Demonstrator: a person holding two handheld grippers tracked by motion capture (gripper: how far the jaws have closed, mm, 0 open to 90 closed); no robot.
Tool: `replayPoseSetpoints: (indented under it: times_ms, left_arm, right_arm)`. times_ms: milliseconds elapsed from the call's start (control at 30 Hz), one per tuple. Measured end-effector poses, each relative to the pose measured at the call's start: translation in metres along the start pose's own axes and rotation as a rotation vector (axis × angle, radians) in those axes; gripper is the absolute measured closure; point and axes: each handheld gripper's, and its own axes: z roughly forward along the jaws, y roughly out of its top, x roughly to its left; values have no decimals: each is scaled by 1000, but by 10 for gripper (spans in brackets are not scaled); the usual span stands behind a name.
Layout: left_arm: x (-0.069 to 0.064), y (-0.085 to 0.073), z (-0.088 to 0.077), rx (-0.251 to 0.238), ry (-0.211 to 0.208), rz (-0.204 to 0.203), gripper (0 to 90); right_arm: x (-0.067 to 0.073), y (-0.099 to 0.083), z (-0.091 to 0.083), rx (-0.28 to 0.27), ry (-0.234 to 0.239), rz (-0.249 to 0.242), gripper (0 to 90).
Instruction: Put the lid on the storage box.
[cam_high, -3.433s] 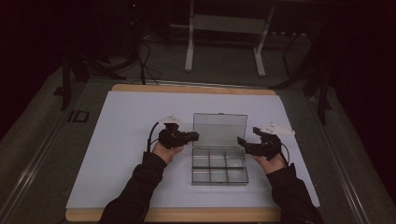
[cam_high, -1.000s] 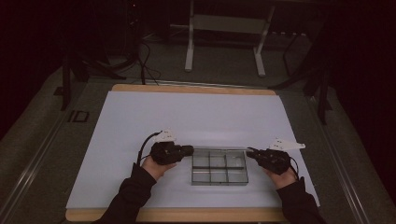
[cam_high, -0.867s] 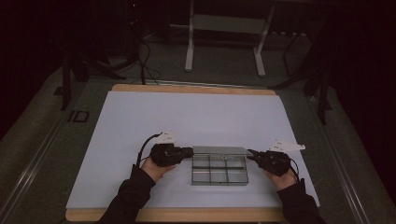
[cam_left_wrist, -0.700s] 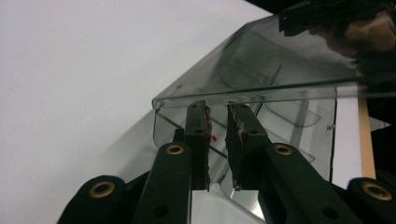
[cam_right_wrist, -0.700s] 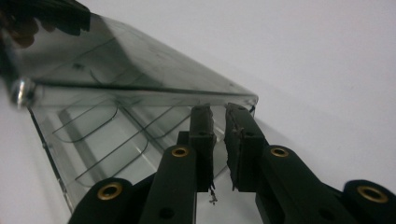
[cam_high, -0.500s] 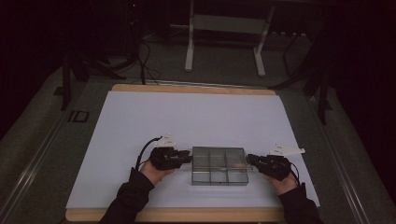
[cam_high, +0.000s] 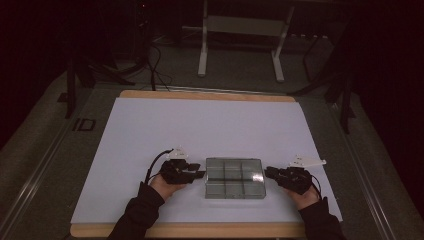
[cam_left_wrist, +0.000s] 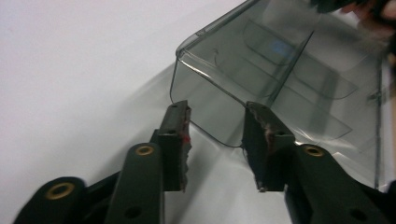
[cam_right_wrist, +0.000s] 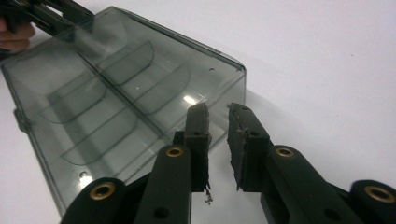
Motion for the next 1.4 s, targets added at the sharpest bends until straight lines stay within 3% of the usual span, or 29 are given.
replayPoseSetpoints:
  times_ms: [67, 267, 367, 400, 433, 500, 533, 667, 733, 900, 1400]
  left_arm:
    - [1, 0, -1, -2, 14, 2, 597]
    - [3, 1, -5, 0, 42, -22, 391]
    - [6, 0, -8, -18, 46, -38, 272]
    - [8, -2, -9, -22, 19, -28, 198]
    - [9, -3, -9, -22, 18, -37, 105]
    - [12, -4, -9, -13, 28, -59, 77]
    - [13, -5, -9, -10, 21, -66, 15]
    - [16, -8, -10, -19, 18, -71, 15]
    - [15, -9, -9, -8, 37, -59, 15]
    - [13, -11, -10, -9, 57, -26, 15]
    - [13, -20, -19, 1, 80, -38, 15]
  right_arm:
    - [-2, -1, 0, 4, -4, 2, 768]
    - [-5, -1, -1, 2, -23, -20, 656]
    - [-7, -2, -2, 2, -38, -32, 529]
    - [-8, -2, -2, 3, -38, -32, 477]
    - [-8, -2, -3, -4, -46, -34, 415]
    - [-9, -3, -3, -14, -51, -38, 324]
    - [-9, -4, -3, -10, -61, -43, 222]
    - [-9, -5, -6, -35, -54, -23, 212]
    - [-10, -5, -8, -43, -36, -19, 196]
    - [-12, -8, -8, -42, -92, -18, 156]
    - [-16, -18, -13, -18, -170, -45, 157]
